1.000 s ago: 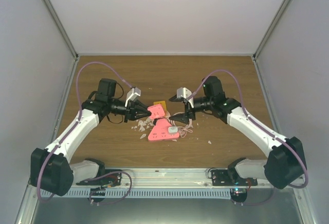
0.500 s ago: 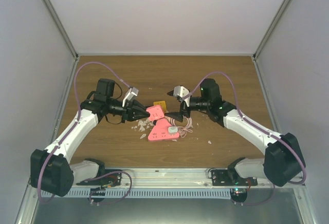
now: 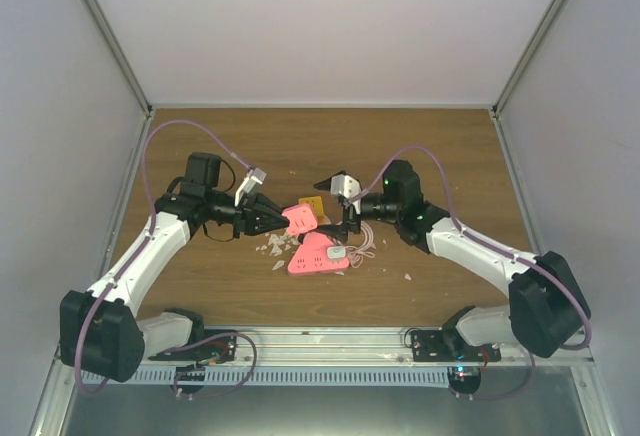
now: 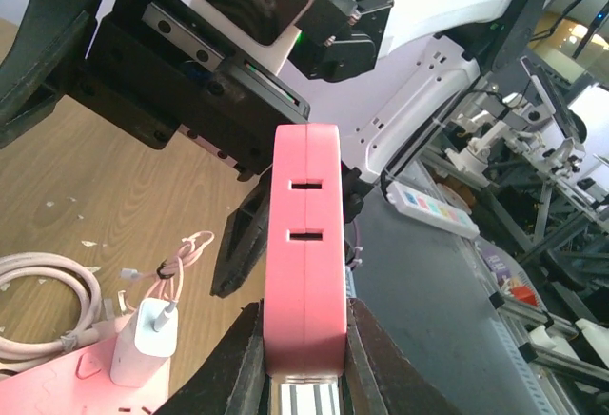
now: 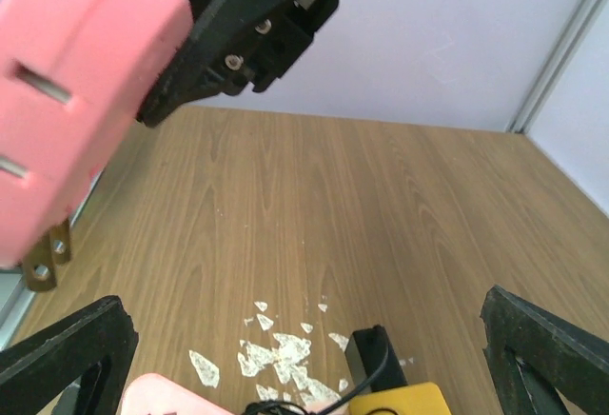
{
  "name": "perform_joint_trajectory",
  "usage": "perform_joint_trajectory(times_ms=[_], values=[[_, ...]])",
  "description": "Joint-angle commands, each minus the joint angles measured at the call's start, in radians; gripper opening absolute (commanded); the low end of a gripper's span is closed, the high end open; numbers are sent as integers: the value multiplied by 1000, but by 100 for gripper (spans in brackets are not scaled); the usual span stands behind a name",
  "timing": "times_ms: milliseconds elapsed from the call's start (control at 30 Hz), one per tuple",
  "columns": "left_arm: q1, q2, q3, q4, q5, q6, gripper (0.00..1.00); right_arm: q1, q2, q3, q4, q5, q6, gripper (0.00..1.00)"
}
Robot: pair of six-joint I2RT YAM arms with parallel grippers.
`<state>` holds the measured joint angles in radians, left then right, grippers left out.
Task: Pull the plug off the socket
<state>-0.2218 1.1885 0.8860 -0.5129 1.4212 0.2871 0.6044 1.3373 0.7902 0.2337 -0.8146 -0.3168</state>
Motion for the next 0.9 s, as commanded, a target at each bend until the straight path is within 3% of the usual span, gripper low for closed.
perform_joint_trajectory(times_ms=[0, 867], values=[[9, -17, -10, 46, 29, -32, 0, 29, 13, 3, 85, -20, 16, 100], [18, -35, -56, 118, -58, -78, 0, 61, 2, 5, 98, -40, 71, 100]])
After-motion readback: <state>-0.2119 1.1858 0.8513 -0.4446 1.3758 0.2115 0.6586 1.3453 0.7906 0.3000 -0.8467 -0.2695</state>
